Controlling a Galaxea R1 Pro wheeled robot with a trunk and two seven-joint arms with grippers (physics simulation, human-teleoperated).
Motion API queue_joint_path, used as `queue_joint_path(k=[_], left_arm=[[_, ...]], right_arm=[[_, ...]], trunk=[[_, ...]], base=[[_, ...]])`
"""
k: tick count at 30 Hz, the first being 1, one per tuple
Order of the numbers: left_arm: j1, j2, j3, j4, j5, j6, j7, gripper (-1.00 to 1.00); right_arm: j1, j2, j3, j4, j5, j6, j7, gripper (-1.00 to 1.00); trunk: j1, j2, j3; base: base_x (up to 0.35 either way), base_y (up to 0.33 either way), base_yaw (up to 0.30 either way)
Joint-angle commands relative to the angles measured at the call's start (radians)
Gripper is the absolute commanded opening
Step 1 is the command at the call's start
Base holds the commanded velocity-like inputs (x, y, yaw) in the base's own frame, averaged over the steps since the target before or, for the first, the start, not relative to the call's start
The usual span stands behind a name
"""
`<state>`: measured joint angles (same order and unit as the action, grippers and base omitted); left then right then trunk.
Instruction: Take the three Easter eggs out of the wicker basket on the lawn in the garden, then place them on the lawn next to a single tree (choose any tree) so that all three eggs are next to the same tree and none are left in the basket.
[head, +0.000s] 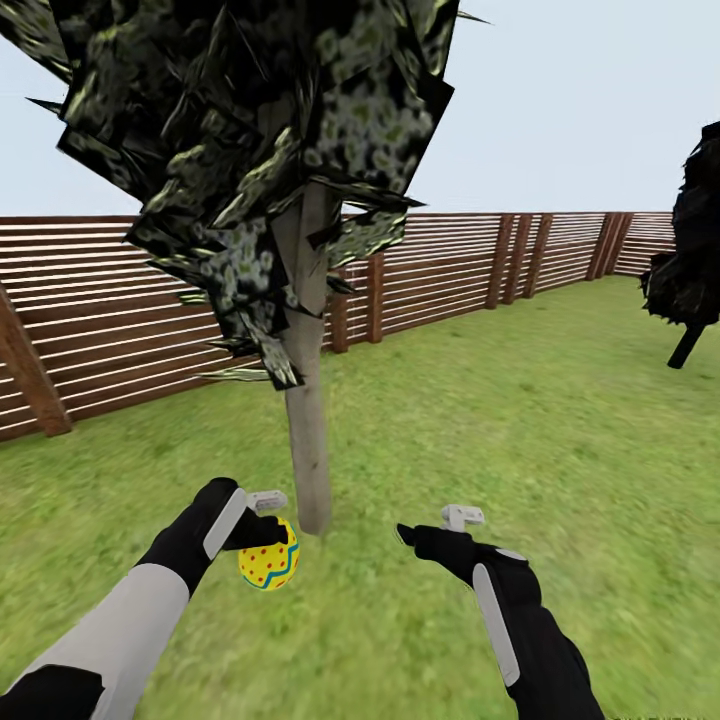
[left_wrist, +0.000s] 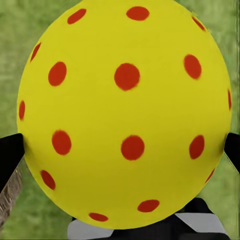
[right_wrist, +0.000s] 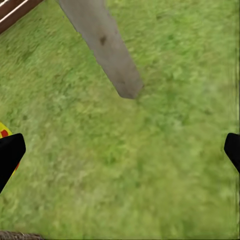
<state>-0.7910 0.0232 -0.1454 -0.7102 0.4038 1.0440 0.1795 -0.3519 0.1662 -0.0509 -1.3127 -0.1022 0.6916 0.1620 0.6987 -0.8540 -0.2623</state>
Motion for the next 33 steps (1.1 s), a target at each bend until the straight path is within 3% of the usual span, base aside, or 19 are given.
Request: queue_joint_path(k=[1,25,33], left_arm=[[-0.001,0.001,-0.005,-0.002,0.01,0.003,0.009,-1.0],[-0.001,0.001,-0.005,-0.002,0.009,-0.007,0.009,-1.0],[-0.001,0.001,-0.005,-0.002,0.009,-0.007,0.009,-1.0]], right_arm=[[-0.001,0.001,-0.002,0.0,-0.007,0.005,0.001,1.0],[-0.001,0.002,0.004,-0.006,-0.007,0.006,0.004,1.0],[-0.001,0.004,0.008,-0.014,-0.008,0.006,0.004,1.0]], trunk=[[0.0,-0.001,-0.001],[0.0,-0.001,0.015],[0.0,-0.001,0.016]], base=[[0.161,-0.267,-0.27],[0.197,-0.255,-0.27],[0.255,-0.093,-0.057]])
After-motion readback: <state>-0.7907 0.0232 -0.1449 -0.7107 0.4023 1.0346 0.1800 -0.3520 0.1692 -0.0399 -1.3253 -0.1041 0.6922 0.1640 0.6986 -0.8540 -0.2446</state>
